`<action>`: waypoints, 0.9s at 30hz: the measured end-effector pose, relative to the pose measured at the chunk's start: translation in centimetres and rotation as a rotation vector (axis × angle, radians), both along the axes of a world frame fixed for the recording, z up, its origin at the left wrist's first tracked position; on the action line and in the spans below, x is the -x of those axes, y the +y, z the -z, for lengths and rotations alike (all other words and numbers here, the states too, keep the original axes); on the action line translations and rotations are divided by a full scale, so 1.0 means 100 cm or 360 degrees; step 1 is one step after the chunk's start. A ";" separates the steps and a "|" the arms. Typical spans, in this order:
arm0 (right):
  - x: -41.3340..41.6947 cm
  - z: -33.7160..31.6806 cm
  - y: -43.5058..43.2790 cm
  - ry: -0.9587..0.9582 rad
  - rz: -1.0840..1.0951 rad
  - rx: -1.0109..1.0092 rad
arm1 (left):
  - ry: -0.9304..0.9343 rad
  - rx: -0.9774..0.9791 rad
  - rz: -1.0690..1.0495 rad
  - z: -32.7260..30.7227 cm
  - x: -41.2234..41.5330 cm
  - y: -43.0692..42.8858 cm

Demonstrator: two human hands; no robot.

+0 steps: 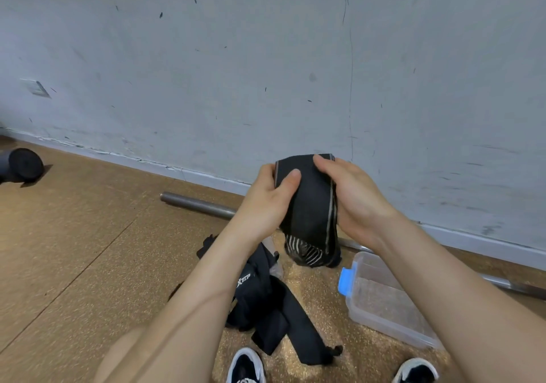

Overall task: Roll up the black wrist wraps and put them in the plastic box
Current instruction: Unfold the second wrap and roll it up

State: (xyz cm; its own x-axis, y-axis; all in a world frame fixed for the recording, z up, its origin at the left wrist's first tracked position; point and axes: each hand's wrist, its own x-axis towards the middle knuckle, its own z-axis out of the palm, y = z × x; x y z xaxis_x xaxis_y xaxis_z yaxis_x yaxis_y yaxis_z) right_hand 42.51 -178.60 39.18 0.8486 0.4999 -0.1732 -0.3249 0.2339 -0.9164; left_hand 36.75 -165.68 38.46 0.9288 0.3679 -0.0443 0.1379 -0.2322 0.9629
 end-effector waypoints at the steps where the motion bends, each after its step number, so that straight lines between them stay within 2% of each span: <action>1: 0.001 0.000 0.001 -0.0008 0.0015 0.0024 | -0.0021 -0.0025 0.0025 0.001 0.000 -0.001; 4: -0.002 0.003 0.001 -0.0030 0.0053 0.0126 | -0.0055 -0.0050 0.0068 0.004 -0.001 -0.004; 7: -0.002 0.003 0.001 -0.0046 -0.0039 0.0128 | -0.0179 0.0054 -0.0092 0.006 -0.004 -0.009; 9: 0.001 0.004 0.000 -0.0083 -0.0210 0.0133 | -0.0341 0.0199 -0.0268 0.005 -0.006 -0.011; 12: 0.006 0.010 -0.002 -0.0236 -0.0534 0.0326 | -0.0482 0.0332 -0.0503 -0.001 -0.009 -0.005; 14: 0.006 0.013 -0.001 -0.0300 -0.0457 0.0327 | -0.0414 0.0581 -0.0539 -0.005 -0.009 0.002; 16: 0.003 0.013 0.001 -0.0355 -0.0160 0.0293 | -0.0286 0.0814 -0.0398 -0.007 -0.009 0.006; 19: -0.003 0.012 0.004 -0.0305 0.0216 0.0275 | -0.0012 0.0754 -0.0099 -0.004 -0.005 0.000; 22: -0.007 0.010 0.002 -0.0220 0.0300 0.0325 | 0.0158 0.0562 0.0208 0.005 0.000 -0.010; 25: -0.006 0.003 -0.003 -0.0102 0.0097 0.0268 | 0.0074 0.0496 0.0051 0.009 -0.002 -0.011; 27: -0.004 0.000 -0.006 -0.0102 -0.0097 0.0418 | -0.0052 0.0536 -0.0097 0.010 -0.006 -0.006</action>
State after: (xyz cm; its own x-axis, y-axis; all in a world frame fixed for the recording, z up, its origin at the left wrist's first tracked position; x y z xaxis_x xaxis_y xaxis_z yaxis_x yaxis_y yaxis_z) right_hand 42.96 -179.24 39.13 0.8318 0.4955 -0.2503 -0.2703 -0.0324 -0.9622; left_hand 37.35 -166.30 37.50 0.9086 0.3924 -0.1432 0.1094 0.1074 0.9882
